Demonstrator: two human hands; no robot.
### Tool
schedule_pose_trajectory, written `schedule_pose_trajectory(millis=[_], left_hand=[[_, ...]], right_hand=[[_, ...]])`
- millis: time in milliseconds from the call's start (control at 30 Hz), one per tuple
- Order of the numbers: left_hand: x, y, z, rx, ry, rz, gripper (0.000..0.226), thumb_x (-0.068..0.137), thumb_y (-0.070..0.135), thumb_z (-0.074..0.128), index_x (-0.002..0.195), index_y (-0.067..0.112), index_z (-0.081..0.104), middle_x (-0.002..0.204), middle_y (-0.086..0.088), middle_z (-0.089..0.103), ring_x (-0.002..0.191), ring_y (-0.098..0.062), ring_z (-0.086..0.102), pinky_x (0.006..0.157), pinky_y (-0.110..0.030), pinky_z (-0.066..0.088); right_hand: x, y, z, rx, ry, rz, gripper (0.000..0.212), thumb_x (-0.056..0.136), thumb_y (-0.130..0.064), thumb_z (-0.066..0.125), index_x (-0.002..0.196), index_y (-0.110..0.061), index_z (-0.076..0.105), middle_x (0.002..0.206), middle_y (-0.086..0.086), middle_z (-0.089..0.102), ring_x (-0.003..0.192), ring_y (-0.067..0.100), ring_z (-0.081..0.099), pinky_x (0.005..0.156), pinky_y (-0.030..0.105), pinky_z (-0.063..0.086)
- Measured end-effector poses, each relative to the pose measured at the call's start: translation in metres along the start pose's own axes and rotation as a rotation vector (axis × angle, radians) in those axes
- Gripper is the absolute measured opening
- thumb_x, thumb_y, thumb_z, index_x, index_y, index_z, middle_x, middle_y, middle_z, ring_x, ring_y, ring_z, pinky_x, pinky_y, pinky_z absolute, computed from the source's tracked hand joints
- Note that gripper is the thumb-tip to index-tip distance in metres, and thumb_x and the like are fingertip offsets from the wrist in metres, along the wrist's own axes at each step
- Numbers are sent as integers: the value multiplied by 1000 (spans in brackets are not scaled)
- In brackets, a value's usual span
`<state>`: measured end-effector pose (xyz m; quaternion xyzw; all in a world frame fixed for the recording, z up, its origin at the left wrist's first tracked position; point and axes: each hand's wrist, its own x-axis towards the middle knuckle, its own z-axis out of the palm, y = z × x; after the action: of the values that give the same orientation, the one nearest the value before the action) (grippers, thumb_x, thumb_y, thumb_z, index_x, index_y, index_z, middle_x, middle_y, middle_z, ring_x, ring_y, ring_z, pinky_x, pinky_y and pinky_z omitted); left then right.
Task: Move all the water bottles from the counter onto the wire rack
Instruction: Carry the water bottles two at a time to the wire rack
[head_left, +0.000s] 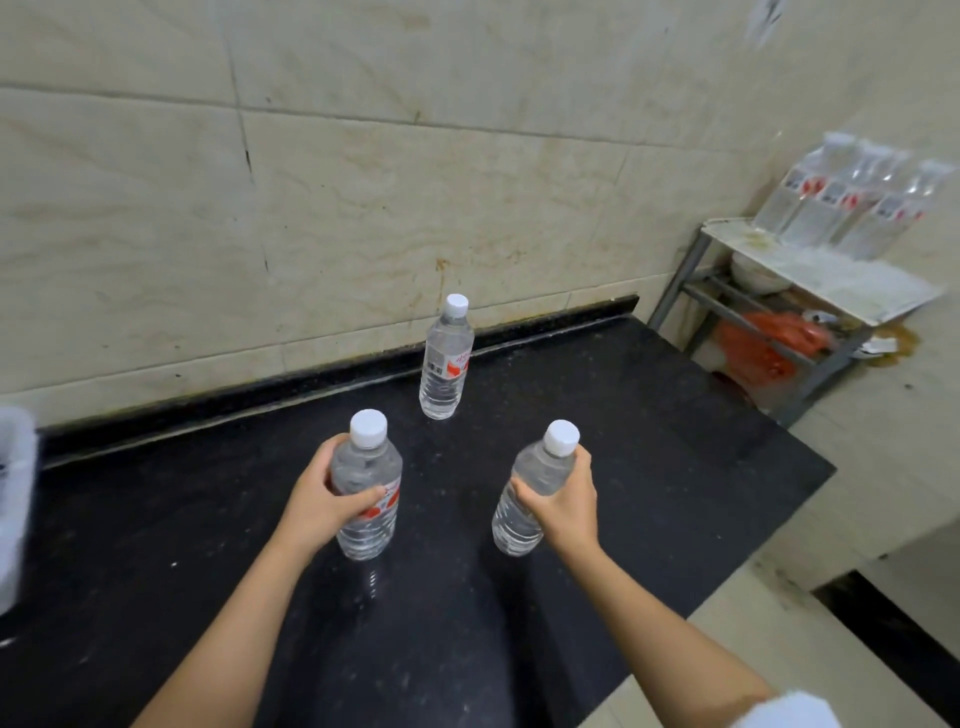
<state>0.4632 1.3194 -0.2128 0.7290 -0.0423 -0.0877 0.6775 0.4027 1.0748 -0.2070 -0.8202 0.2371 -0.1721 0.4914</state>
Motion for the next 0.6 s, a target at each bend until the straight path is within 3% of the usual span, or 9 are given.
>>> schedule_pose_trajectory(millis=[133, 200, 267, 333, 433, 600], left_hand=[[-25, 2, 2, -5, -38, -50, 76, 40, 24, 78, 110, 28, 47, 102, 6, 60, 93, -13, 58, 86, -31, 44], [-41, 0, 10, -43, -17, -65, 68, 44, 19, 78, 105, 29, 50, 100, 7, 62, 89, -9, 59, 81, -29, 46], [-53, 2, 26, -130, 16, -92, 52, 56, 6, 76, 96, 32, 53, 97, -1, 64, 86, -16, 61, 76, -32, 48], [-59, 10, 51, -215, 12, -151, 36, 73, -4, 65, 90, 25, 53, 93, -10, 63, 81, -22, 61, 71, -33, 50], [-67, 24, 100, -202, -65, -198, 28, 77, -7, 58, 88, 18, 54, 86, -11, 63, 75, -22, 62, 60, -27, 52], [-69, 48, 213, -265, -143, -167, 25, 80, -5, 54, 97, 14, 55, 89, -11, 64, 81, -25, 62, 66, -32, 51]], right_hand=[[-20, 4, -20, -40, -35, 2, 65, 64, -16, 80, 116, -20, 41, 111, 3, 57, 99, 19, 57, 82, 28, 43], [-31, 8, -40, -59, -57, 1, 64, 65, -15, 80, 117, -18, 43, 108, 1, 57, 97, 17, 56, 81, 27, 42], [-41, 16, -65, -52, -59, 21, 64, 65, -13, 80, 118, -17, 44, 104, -1, 56, 95, 15, 56, 80, 25, 41], [-49, 28, -96, -39, -37, 50, 65, 65, -11, 80, 119, -16, 45, 102, 0, 57, 94, 16, 56, 79, 25, 41], [-51, 47, -149, -47, 29, 43, 65, 63, -10, 82, 116, -18, 44, 100, 0, 56, 92, 16, 56, 80, 26, 41], [-39, 78, -253, -8, 133, -17, 64, 61, -4, 82, 109, -20, 43, 95, -5, 55, 84, 1, 53, 69, 15, 40]])
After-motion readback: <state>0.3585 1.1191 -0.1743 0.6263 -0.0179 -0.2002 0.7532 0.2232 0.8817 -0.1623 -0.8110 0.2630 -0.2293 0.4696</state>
